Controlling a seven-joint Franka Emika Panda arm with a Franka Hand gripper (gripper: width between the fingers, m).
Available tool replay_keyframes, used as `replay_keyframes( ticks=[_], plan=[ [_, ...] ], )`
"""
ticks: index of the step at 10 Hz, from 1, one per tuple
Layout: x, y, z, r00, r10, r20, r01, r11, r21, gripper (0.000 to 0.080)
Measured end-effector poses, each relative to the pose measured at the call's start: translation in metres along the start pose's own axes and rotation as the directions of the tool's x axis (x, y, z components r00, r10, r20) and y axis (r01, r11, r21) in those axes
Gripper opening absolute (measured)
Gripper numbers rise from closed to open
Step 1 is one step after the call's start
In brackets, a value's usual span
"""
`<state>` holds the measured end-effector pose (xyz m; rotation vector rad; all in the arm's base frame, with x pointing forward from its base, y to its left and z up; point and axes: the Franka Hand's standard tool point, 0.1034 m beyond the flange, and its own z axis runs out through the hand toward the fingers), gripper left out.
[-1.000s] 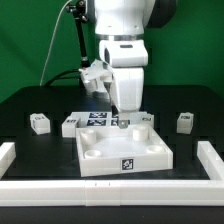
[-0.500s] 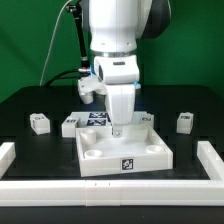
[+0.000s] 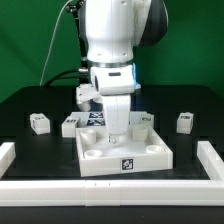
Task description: Assemble one leg
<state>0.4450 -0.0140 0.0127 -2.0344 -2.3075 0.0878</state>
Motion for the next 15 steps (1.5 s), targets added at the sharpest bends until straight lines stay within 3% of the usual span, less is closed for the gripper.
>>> replay_keyframes(
  ticks=[2,3,4,5,13,15],
  plan=[
    [0.0,0.0,0.0,1.0,0.0,0.0,0.0,1.0,0.001,0.0269],
    [0.0,0.0,0.0,1.0,0.0,0.0,0.0,1.0,0.001,0.0133],
    [0.0,0.0,0.0,1.0,0.0,0.0,0.0,1.0,-0.002,0.0133],
    [0.0,0.001,-0.001,1.0,0.0,0.0,0.0,1.0,-0.007,0.0063],
    [0.001,0.002,-0.001,1.0,0.006,0.0,-0.006,1.0,-0.01,0.0063],
    [0.015,0.013,-0.002,0.998,0.056,-0.005,-0.057,0.998,-0.02,0.0063]
  ],
)
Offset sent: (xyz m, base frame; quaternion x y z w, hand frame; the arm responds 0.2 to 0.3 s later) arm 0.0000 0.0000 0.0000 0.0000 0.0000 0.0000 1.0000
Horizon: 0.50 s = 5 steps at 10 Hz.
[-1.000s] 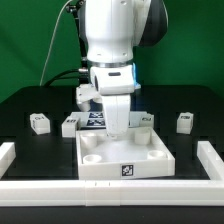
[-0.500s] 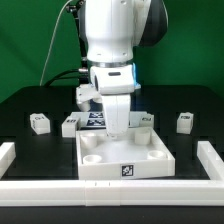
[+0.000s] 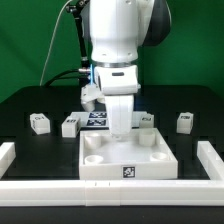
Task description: Assemble one leg
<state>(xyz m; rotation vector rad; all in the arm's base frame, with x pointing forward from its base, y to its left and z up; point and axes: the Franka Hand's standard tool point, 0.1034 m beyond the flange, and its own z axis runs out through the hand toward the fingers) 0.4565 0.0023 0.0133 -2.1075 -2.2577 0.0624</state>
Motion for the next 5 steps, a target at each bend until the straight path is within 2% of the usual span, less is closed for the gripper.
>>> replay_keyframes(
  ticks=[3,5],
  plan=[
    [0.018,0.017,0.0,0.997,0.079,-0.011,-0.079,0.997,-0.019,0.0063],
    [0.038,0.031,-0.001,0.993,0.116,-0.021,-0.117,0.993,-0.032,0.0063]
  ],
)
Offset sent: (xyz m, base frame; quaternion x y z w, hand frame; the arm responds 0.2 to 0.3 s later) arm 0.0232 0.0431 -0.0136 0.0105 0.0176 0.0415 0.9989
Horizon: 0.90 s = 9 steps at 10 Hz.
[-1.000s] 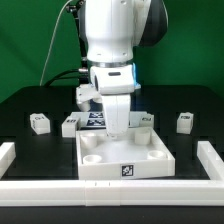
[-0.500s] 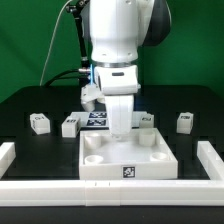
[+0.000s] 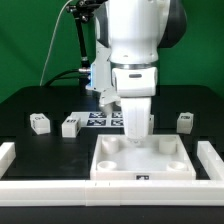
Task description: Assemble one leg
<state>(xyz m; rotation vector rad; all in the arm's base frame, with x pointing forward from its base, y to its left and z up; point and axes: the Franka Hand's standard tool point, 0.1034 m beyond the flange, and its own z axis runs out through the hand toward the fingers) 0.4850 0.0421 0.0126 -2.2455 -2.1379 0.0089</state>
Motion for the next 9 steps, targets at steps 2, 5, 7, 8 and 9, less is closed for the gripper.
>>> replay_keyframes(
  ticks=[2,5,7,8,9],
  plan=[
    [0.02,0.006,0.0,1.0,0.007,-0.003,-0.007,1.0,-0.009,0.0063],
    [0.026,0.015,-0.004,1.0,-0.013,0.01,0.013,1.0,0.016,0.0063],
    [0.018,0.014,0.0,0.996,-0.084,0.015,0.083,0.995,0.059,0.0064],
    [0.016,0.013,0.0,0.996,-0.084,0.016,0.083,0.994,0.066,0.0067],
    [0.016,0.013,0.0,0.996,-0.082,0.016,0.081,0.995,0.066,0.0067]
  ],
)
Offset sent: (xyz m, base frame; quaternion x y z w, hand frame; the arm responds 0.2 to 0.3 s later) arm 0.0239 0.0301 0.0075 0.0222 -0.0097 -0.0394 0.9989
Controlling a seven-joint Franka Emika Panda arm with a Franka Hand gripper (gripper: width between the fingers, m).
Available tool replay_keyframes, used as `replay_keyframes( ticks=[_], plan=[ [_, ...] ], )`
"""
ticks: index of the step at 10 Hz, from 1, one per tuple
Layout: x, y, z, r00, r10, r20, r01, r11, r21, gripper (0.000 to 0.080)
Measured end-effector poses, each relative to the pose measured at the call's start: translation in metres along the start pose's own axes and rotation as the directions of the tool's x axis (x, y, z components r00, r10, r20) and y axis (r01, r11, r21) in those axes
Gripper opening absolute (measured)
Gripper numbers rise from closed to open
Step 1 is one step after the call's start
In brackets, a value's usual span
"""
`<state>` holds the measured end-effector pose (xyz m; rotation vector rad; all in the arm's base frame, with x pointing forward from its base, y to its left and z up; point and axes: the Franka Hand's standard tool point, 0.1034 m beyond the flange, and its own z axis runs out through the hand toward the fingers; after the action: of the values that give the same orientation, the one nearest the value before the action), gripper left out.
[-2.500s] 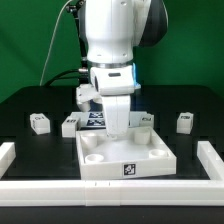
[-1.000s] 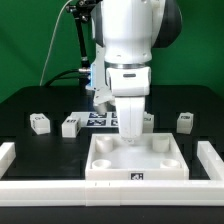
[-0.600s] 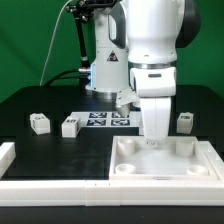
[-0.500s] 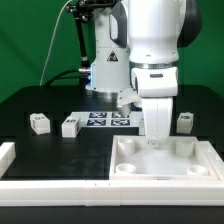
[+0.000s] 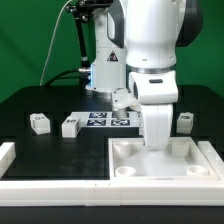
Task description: Assemble one leg
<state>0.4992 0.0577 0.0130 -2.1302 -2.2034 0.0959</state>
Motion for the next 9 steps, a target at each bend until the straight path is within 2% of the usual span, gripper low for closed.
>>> replay_keyframes(
  ticks=[2,3,4,5,6,7,8,9],
  plan=[
    [-0.0003,-0.0005,0.0008,1.0,0.0,0.0,0.0,1.0,0.002,0.0067],
    [-0.0005,-0.0005,0.0008,1.0,0.001,0.0,-0.001,1.0,0.002,0.0291],
    [-0.0006,-0.0005,0.0008,1.0,0.001,0.0,-0.001,1.0,0.002,0.0291],
    [-0.0006,-0.0006,0.0009,1.0,0.001,0.0,-0.001,1.0,0.002,0.0475],
    [-0.0007,-0.0006,0.001,1.0,0.001,0.0,-0.001,1.0,0.002,0.0589],
    [-0.0007,-0.0006,0.001,1.0,0.001,0.0,-0.001,1.0,0.002,0.0589],
    [-0.0007,-0.0006,0.001,1.0,0.001,0.0,-0.001,1.0,0.002,0.0639],
    [-0.0008,-0.0006,0.001,1.0,0.001,0.0,-0.001,1.0,0.002,0.0646]
  ],
)
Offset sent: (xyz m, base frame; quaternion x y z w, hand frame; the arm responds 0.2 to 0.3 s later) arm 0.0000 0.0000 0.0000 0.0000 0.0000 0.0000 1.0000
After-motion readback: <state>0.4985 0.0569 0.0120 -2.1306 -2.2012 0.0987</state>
